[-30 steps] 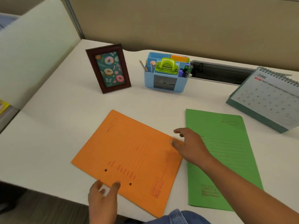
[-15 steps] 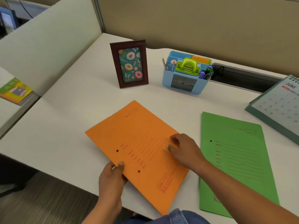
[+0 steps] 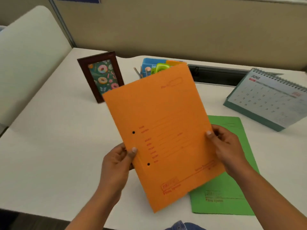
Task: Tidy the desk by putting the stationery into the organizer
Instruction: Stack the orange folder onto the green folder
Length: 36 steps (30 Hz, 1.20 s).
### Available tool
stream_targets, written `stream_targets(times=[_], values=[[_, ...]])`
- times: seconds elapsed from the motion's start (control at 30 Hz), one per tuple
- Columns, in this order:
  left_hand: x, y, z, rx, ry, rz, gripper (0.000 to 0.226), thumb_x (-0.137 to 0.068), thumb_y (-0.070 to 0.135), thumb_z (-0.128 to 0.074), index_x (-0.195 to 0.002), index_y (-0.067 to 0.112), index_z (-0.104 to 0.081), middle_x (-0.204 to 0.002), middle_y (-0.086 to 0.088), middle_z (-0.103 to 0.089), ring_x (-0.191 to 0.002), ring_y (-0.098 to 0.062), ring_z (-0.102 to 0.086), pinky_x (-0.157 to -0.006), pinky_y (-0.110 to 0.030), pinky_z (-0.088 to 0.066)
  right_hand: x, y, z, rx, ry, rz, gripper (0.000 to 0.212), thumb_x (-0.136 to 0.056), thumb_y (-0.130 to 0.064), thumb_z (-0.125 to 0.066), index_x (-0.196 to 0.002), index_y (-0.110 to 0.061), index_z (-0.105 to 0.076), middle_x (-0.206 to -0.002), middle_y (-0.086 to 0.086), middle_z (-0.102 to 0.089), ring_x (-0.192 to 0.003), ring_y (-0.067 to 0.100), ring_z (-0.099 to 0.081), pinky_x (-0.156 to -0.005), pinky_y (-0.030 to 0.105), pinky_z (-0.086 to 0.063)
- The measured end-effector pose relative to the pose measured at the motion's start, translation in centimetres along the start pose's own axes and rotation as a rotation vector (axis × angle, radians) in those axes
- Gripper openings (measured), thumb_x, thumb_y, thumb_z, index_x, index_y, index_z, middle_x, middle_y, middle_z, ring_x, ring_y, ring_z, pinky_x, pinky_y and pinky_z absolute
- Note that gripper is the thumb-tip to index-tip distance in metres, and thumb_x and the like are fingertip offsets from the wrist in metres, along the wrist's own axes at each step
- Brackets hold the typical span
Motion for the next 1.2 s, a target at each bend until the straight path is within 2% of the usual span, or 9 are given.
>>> stream_targets(times=[0.13, 0.27, 0.43, 0.57, 0.77, 1.03, 1.2], values=[[-2.2, -2.6, -6.9, -0.205, -0.132, -0.016, 0.008, -0.089, 0.025, -0.069, -0.097, 0.024, -0.074, -0.085, 0.006, -0.075, -0.081, -0.015, -0.073, -0.064, -0.031, -0.060, 1.8, 4.1, 7.3, 0.078, 0.186, -0.091, 0.026, -0.096, -0.026, -0.058, -0.121, -0.028, -0.061, -0.108, -0.002, -0.065, -0.096, 0.017, -0.062, -0.074, 0.034, -0.048], [-3.8, -6.4, -12.9, -0.422, -0.241, -0.005, 0.005, -0.085, 0.031, -0.074, -0.085, 0.027, -0.072, -0.078, 0.006, -0.073, -0.074, -0.011, -0.070, -0.069, -0.038, -0.060, 4.1, 9.1, 12.2, 0.165, 0.280, -0.231, 0.024, -0.095, -0.026, -0.058, -0.119, -0.027, -0.058, -0.107, 0.002, -0.064, -0.096, 0.024, -0.061, -0.070, 0.034, -0.046], [-4.0, -9.0, -16.1, -0.636, -0.240, -0.009, 0.011, -0.081, 0.028, -0.077, -0.084, 0.023, -0.068, -0.075, 0.009, -0.068, -0.071, -0.005, -0.065, -0.066, -0.022, -0.052, 5.4, 13.6, 14.5, 0.315, 0.285, -0.332, 0.027, -0.094, -0.023, -0.059, -0.121, -0.023, -0.059, -0.110, 0.004, -0.063, -0.093, 0.024, -0.059, -0.080, 0.041, -0.048], [-4.1, -9.1, -16.5, -0.615, -0.199, -0.011, 0.012, -0.082, 0.022, -0.076, -0.084, 0.028, -0.066, -0.071, 0.008, -0.068, -0.071, -0.005, -0.064, -0.069, -0.021, -0.051, 5.3, 14.8, 14.7, 0.359, 0.283, -0.355, 0.030, -0.090, -0.022, -0.065, -0.119, -0.018, -0.061, -0.106, 0.002, -0.065, -0.098, 0.024, -0.061, -0.087, 0.042, -0.049], [-4.3, -9.0, -16.5, -0.622, -0.148, -0.023, 0.014, -0.084, 0.022, -0.075, -0.088, 0.029, -0.064, -0.075, 0.010, -0.068, -0.074, -0.004, -0.065, -0.072, -0.022, -0.052, 4.3, 14.4, 14.5, 0.361, 0.293, -0.309, 0.030, -0.088, -0.020, -0.068, -0.116, -0.017, -0.062, -0.099, -0.003, -0.063, -0.091, 0.018, -0.058, -0.078, 0.032, -0.044], [-4.5, -9.4, -16.5, -0.631, -0.096, -0.009, 0.011, -0.082, 0.025, -0.076, -0.087, 0.024, -0.066, -0.073, 0.007, -0.068, -0.072, -0.009, -0.065, -0.073, -0.029, -0.055, 3.4, 13.9, 14.4, 0.412, 0.289, -0.261, 0.030, -0.086, -0.021, -0.070, -0.116, -0.016, -0.065, -0.104, 0.002, -0.068, -0.094, 0.021, -0.062, -0.080, 0.032, -0.046], [-5.1, -9.1, -16.1, -0.643, -0.048, -0.002, 0.012, -0.084, 0.027, -0.074, -0.093, 0.022, -0.068, -0.082, 0.012, -0.067, -0.079, -0.005, -0.063, -0.076, -0.026, -0.052, 3.2, 12.6, 12.9, 0.508, 0.225, -0.194, 0.027, -0.086, -0.020, -0.068, -0.113, -0.014, -0.070, -0.096, 0.003, -0.071, -0.079, 0.018, -0.058, -0.073, 0.029, -0.045]])
Point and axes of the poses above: each hand's wrist, its own x-axis away from the middle knuckle, its own z-axis out of the back of the hand, y = z × x, the point moved 7 cm from there along -x, towards the middle knuckle
